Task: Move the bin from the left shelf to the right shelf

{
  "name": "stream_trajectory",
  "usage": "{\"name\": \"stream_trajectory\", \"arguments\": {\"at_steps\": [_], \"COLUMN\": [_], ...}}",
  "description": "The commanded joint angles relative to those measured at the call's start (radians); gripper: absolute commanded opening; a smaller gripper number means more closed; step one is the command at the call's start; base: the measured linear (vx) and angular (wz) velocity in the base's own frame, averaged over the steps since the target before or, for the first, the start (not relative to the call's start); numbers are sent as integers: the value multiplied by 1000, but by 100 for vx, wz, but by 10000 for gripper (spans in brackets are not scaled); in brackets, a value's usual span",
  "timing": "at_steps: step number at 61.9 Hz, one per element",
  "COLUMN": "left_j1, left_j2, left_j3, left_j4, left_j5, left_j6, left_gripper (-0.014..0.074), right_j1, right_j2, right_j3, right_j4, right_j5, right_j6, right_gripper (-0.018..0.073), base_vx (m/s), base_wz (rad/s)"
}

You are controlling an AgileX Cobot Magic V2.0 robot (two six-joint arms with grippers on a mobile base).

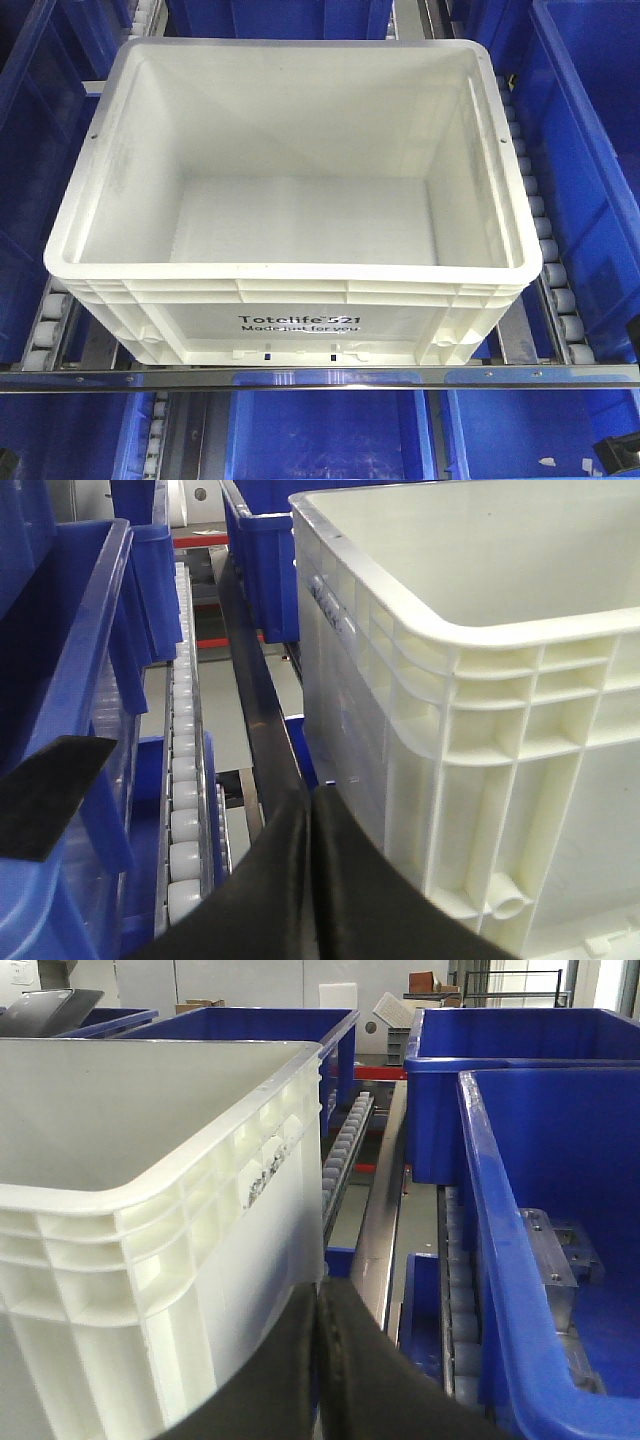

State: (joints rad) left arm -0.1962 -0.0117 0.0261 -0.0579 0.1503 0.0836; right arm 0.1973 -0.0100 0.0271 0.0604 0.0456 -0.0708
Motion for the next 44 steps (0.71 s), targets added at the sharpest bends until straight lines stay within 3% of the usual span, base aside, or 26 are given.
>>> {"name": "stream_trajectory", "arguments": {"at_steps": [1,44], "left_j1": [-7,-7], "left_j2": [-13,-13], "left_j3": [-19,-19], "left_j4": [-3,-3], "left_j5": [-72,-72], "left_j6": [-6,-6], "left_gripper": [-8,-8], "right_j1": [-3,-3], "right_j2": [-9,-9], "right_j3": [19,19], "right_j4": [-2,-2], "right_j5": [-69,-69], "right_j6": [-3,-3], "right_gripper": [-8,-8], "base_vx": [0,0], "base_wz": [0,0]}}
